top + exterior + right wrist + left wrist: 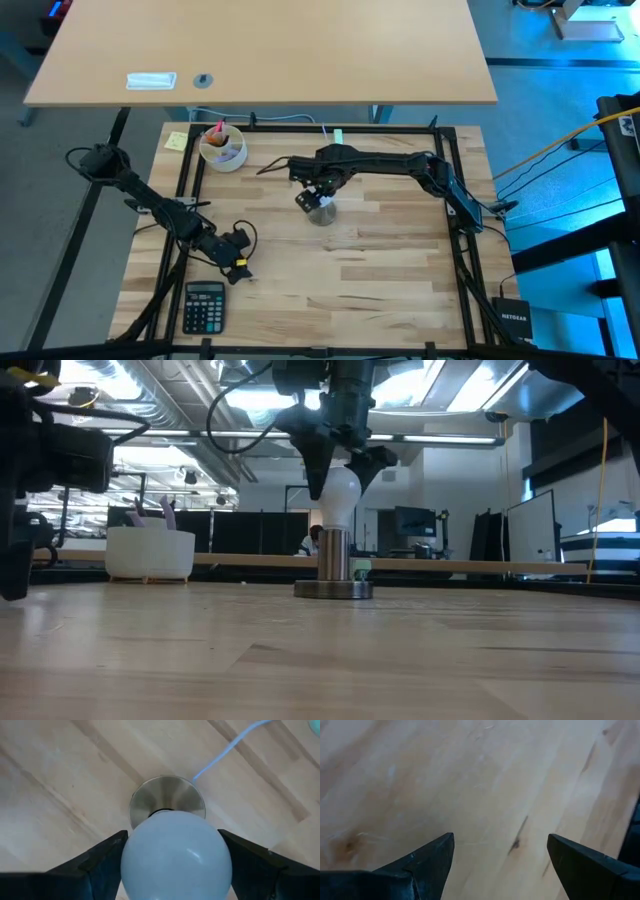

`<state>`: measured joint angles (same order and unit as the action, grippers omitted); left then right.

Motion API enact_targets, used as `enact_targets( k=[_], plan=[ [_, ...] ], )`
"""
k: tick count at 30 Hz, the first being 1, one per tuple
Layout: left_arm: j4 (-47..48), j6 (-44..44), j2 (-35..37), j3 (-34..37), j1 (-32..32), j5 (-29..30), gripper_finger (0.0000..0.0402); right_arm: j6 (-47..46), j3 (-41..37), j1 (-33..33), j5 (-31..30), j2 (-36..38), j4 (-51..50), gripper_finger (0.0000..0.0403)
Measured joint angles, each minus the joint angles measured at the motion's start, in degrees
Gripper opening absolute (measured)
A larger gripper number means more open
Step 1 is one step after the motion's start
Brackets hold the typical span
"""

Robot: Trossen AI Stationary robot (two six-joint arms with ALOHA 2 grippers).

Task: Screw lightbulb
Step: Insert the lightbulb into the lamp

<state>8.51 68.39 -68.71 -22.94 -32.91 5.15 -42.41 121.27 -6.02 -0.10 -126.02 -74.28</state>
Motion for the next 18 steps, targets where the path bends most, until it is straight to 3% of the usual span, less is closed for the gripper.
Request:
enact_targets(
  k=[4,12,18],
  plan=[
    [1.3,-0.4,0.0,0.0,0.7,0.0,0.031,-4.8,0.0,0.0,-0.1,0.0,1.3,0.0298],
    [1.7,-5.6,0.0,0.0,2.3,0.0,0.031,-5.3,0.0,0.0,-0.8,0.0,1.3,0.0303],
    [1.7,-5.9,0.0,0.0,2.3,0.0,0.031,-4.9,0.0,0.0,-1.8,0.0,1.3,0.0351]
  ],
)
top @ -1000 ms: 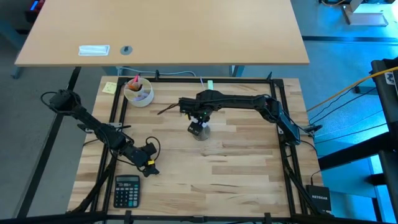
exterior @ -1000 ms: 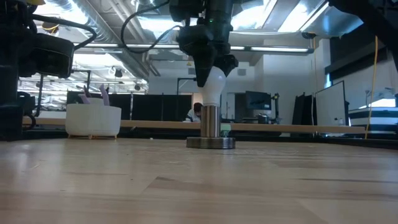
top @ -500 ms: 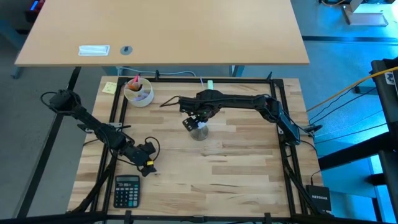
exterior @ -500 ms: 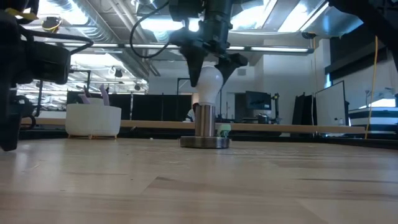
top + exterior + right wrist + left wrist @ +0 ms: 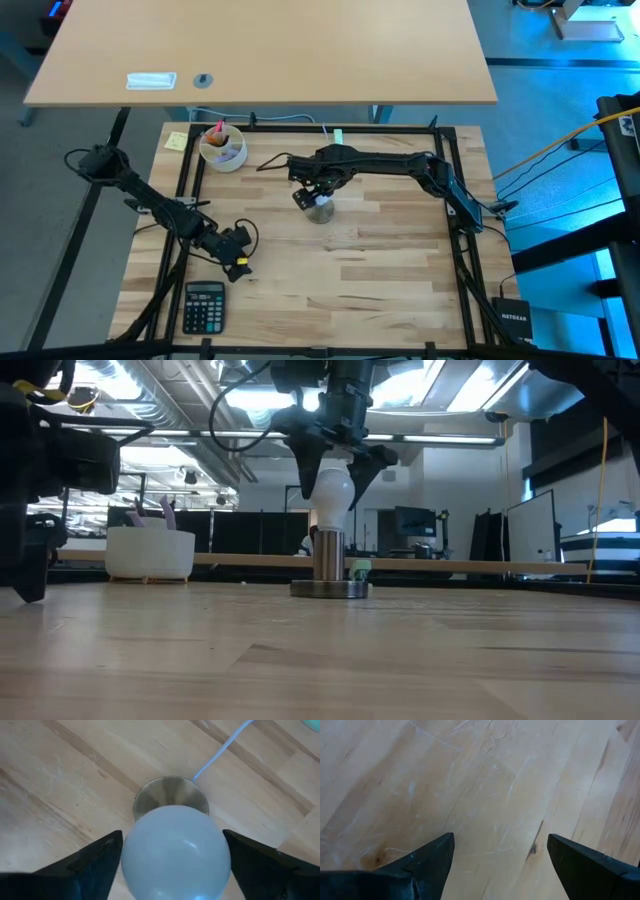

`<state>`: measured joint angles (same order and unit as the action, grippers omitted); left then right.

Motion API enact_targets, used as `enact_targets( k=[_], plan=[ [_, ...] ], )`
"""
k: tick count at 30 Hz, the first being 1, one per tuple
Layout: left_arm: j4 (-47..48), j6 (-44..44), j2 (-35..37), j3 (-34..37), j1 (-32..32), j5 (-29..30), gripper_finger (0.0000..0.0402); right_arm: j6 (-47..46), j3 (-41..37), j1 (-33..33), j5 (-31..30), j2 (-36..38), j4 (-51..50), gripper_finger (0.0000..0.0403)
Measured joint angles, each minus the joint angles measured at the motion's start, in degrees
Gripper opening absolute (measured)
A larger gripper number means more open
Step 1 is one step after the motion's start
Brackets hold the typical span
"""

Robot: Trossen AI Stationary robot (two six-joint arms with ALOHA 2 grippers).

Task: Screw lightbulb
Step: Insert the lightbulb into the lamp

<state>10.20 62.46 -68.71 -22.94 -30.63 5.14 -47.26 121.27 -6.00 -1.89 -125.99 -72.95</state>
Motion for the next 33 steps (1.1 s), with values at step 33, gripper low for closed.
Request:
enact_targets(
  k=[33],
  plan=[
    [-0.2,6.8,0.0,0.0,0.0,-2.4,0.031,61.3,12.0,-0.2,5.1,0.1,-12.0,0.0399]
  ],
)
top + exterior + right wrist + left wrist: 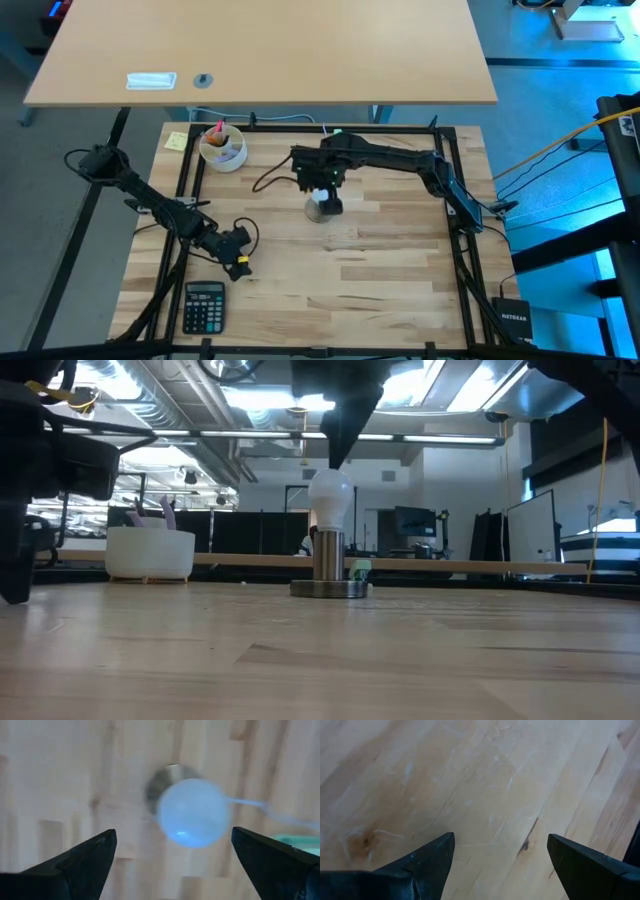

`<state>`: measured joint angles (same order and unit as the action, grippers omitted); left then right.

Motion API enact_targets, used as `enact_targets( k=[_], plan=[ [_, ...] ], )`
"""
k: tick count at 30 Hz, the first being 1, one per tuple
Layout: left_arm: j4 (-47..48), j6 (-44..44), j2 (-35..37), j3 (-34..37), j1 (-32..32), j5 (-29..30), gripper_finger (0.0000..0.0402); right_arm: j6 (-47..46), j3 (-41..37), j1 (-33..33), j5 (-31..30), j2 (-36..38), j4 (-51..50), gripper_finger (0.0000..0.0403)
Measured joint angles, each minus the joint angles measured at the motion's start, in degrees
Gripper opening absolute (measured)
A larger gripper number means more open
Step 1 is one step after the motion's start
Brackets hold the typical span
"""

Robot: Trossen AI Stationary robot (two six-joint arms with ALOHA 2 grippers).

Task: Screw lightbulb
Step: Insert the lightbulb into the lamp

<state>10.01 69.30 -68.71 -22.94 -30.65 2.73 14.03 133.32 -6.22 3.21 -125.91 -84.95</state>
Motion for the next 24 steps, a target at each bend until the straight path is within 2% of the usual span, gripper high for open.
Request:
enact_targets(
  k=[5,10,17,24],
  plan=[
    [0.0,1.5,0.0,0.0,0.0,0.8,0.031,2.5,-2.0,-1.5,1.0,0.0,3.4,0.0399],
    [0.1,1.4,0.0,0.0,0.0,1.2,0.031,1.8,-6.5,-2.8,6.2,0.0,4.2,0.0399],
    [0.1,0.1,0.0,0.0,0.0,1.4,0.031,1.1,-10.2,-2.8,6.2,0.0,8.3,0.0399],
    [0.2,-0.3,0.0,0.0,0.0,1.5,0.031,0.1,-10.4,-2.8,5.0,-0.1,10.3,0.0399]
  ],
)
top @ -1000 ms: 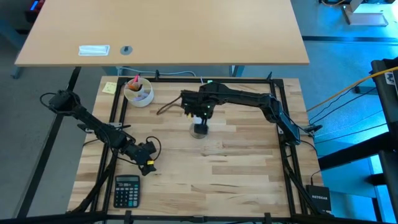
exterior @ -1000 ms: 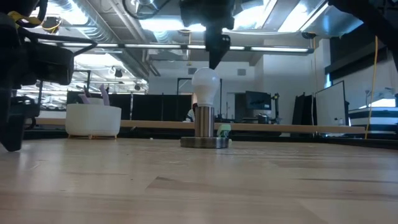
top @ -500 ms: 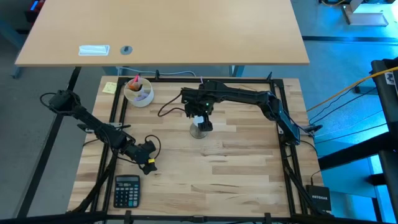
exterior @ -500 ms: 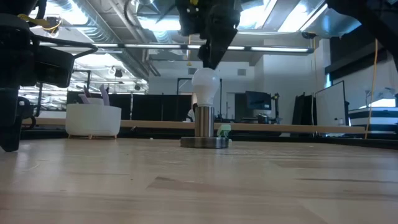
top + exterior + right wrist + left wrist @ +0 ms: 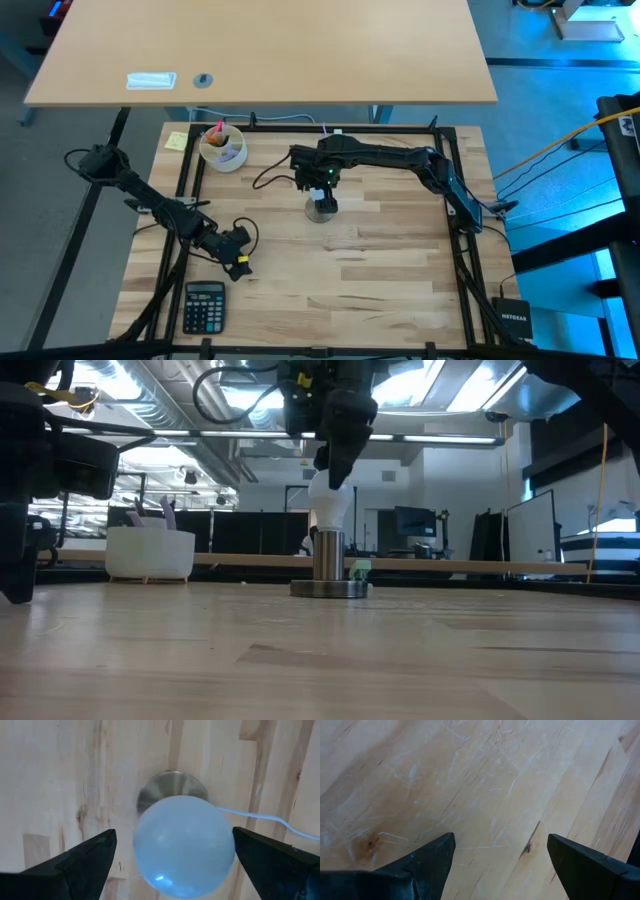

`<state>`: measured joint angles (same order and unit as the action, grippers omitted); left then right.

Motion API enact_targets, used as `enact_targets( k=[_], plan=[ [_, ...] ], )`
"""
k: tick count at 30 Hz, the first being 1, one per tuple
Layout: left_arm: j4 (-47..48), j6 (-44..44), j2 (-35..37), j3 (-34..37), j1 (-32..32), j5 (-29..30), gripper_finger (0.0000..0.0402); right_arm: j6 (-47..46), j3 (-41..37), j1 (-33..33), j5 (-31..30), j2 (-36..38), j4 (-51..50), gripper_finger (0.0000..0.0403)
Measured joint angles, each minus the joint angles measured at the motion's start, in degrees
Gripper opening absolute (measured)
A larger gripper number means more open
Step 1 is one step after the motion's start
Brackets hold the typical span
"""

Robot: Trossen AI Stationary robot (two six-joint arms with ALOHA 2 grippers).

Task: Screw lightbulb
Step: Insert the lightbulb into the lamp

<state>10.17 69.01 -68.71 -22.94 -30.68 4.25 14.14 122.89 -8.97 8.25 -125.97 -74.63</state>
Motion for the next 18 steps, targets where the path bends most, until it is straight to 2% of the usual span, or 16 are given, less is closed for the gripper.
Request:
enact_targets(
  k=[4,13,18],
  plan=[
    [0.0,0.0,0.0,0.0,0.0,0.0,0.031,-0.7,0.0,0.0,0.0,0.0,0.0,0.0381],
    [0.0,-1.0,0.0,0.0,0.0,0.0,0.031,-1.5,0.0,0.0,0.3,0.0,0.2,0.0298],
    [0.0,-1.7,0.0,0.0,0.0,0.0,0.031,-1.9,0.0,0.1,0.0,0.0,0.6,0.0282]
  ],
)
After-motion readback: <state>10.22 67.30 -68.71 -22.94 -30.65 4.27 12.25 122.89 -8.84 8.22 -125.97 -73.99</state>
